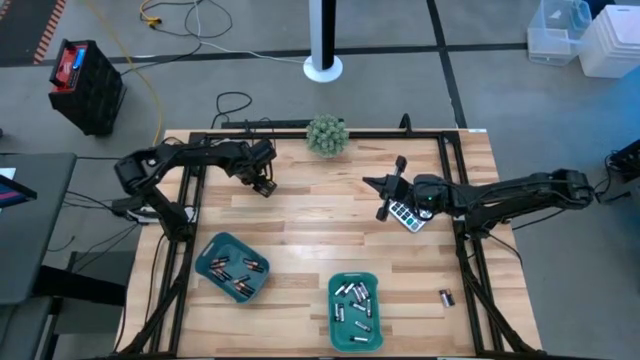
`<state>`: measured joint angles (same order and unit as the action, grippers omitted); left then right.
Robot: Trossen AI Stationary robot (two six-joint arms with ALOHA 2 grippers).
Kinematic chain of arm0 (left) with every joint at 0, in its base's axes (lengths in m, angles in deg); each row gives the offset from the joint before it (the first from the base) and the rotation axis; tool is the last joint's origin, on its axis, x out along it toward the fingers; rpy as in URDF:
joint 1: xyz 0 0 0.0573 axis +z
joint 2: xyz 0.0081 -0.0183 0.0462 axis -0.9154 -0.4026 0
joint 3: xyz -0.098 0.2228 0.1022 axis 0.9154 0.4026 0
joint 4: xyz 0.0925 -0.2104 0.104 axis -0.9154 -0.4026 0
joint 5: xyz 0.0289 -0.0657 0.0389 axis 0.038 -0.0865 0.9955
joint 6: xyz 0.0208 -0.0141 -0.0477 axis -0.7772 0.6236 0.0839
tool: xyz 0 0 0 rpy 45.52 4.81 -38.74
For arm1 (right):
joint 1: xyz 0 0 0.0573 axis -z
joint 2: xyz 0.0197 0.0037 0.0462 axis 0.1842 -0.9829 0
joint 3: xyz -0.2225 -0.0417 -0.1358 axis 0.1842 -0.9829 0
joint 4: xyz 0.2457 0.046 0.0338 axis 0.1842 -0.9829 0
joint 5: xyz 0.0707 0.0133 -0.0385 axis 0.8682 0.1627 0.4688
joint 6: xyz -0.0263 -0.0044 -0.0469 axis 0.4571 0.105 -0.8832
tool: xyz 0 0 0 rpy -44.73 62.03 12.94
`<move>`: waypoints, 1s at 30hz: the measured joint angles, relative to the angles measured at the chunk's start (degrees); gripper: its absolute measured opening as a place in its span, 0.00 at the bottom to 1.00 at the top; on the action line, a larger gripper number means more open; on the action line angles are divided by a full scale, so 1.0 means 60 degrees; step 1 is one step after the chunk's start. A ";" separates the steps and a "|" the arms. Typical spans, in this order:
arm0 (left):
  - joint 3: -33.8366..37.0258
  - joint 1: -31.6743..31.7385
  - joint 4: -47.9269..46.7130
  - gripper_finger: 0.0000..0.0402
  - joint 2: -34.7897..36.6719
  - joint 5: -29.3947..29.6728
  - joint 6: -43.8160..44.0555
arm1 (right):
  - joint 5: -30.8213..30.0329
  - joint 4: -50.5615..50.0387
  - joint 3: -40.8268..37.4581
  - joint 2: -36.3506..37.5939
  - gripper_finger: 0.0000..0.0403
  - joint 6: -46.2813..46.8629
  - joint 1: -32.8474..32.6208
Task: Sort batteries
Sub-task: Put the black battery into the blue bin
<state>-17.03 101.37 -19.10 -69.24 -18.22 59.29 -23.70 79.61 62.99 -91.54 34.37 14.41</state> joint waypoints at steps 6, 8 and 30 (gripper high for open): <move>0.0000 0.0000 -0.0052 0.44 0.0007 0.0010 -0.0043 | 0.0004 0.0000 0.0000 0.0000 0.01 -0.0012 0.0000; 0.0000 0.0000 -0.0128 0.41 0.0007 0.0011 -0.0069 | 0.0007 -0.0001 0.0000 0.0000 0.01 -0.0013 0.0000; 0.1004 0.0000 0.0607 0.10 0.0144 -0.0340 -0.0482 | 0.0058 0.0003 0.0000 0.0000 0.01 -0.0012 0.0000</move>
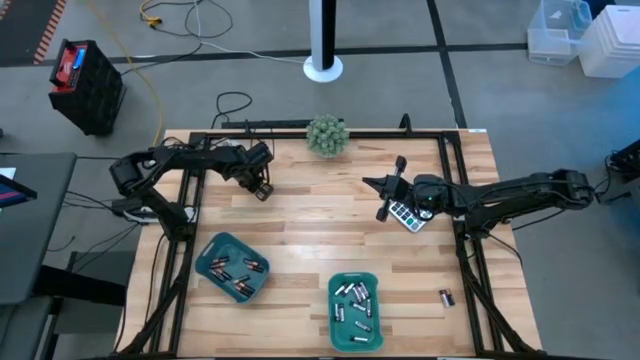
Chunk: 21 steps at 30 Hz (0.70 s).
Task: Sort batteries
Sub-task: Put the black battery into the blue bin
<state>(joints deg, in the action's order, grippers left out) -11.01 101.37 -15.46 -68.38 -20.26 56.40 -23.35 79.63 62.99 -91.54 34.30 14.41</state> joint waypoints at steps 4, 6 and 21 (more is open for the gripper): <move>-0.0075 -0.0066 -0.0051 0.10 0.0333 0.0066 -0.0278 | -0.0004 0.0000 0.0000 0.0000 0.01 0.0000 0.0000; -0.0072 -0.0084 -0.0131 0.10 0.0561 0.0080 -0.0372 | -0.0004 -0.0003 0.0000 0.0000 0.01 0.0000 0.0000; -0.0082 -0.0868 -0.0092 0.10 0.4412 -0.0575 -0.1765 | -0.0011 0.0000 0.0000 0.0000 0.01 -0.0004 0.0000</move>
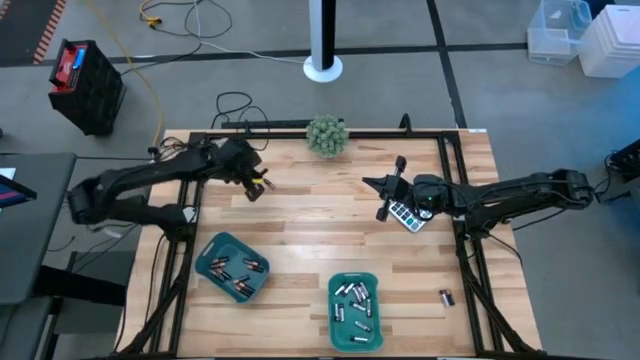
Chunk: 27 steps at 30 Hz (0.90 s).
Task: Sort batteries
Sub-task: Put the black battery into the blue bin
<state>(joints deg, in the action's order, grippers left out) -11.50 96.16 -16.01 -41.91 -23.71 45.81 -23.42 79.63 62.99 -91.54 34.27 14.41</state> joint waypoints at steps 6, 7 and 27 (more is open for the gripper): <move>-0.0011 -0.1078 -0.0345 0.10 0.1804 -0.1217 0.0323 | -0.0004 -0.0003 0.0000 0.0000 0.01 -0.0007 0.0000; -0.0011 -0.1348 -0.0486 0.10 0.2028 -0.1394 0.0418 | -0.0004 -0.0003 0.0000 0.0001 0.01 -0.0007 0.0000; -0.0015 -0.6995 -0.1480 0.10 0.3032 -0.1662 0.5072 | -0.0015 -0.0152 0.0000 0.0004 0.01 0.0003 0.0018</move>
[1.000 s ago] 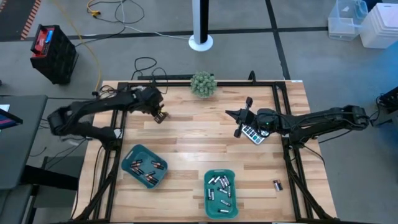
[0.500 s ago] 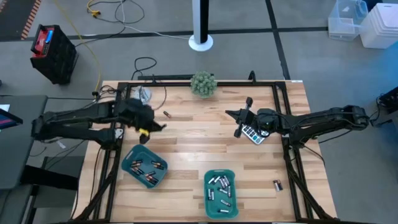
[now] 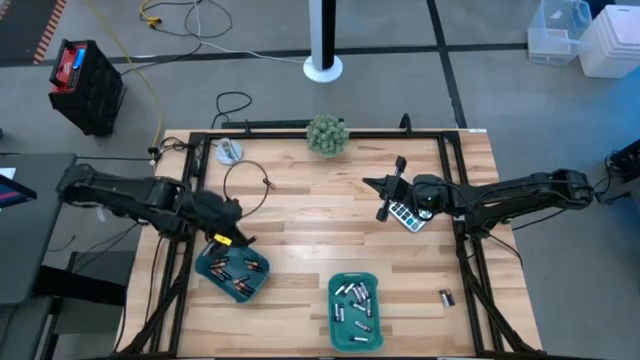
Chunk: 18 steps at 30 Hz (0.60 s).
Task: Sort batteries
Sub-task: Put the black battery into the blue bin
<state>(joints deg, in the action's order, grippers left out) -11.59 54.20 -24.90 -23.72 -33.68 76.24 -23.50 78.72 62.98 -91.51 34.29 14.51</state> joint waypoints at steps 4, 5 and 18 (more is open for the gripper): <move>0.0000 -0.0809 -0.1068 0.10 -0.0110 -0.0171 0.2359 | -0.0001 0.0002 0.0000 0.0000 0.01 0.0000 -0.0031; 0.0000 -0.1005 -0.1329 0.10 -0.0160 -0.0178 0.2984 | -0.0004 0.0000 0.0000 0.0000 0.01 0.0000 -0.0046; 0.0000 -0.1970 -0.2605 0.41 -0.1383 0.0309 0.5041 | -0.0033 -0.0038 -0.0003 0.0000 0.01 0.0004 -0.0087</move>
<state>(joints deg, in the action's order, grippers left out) -11.59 42.37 -40.53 -32.02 -31.82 106.49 -23.70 78.49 62.96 -91.51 34.32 13.99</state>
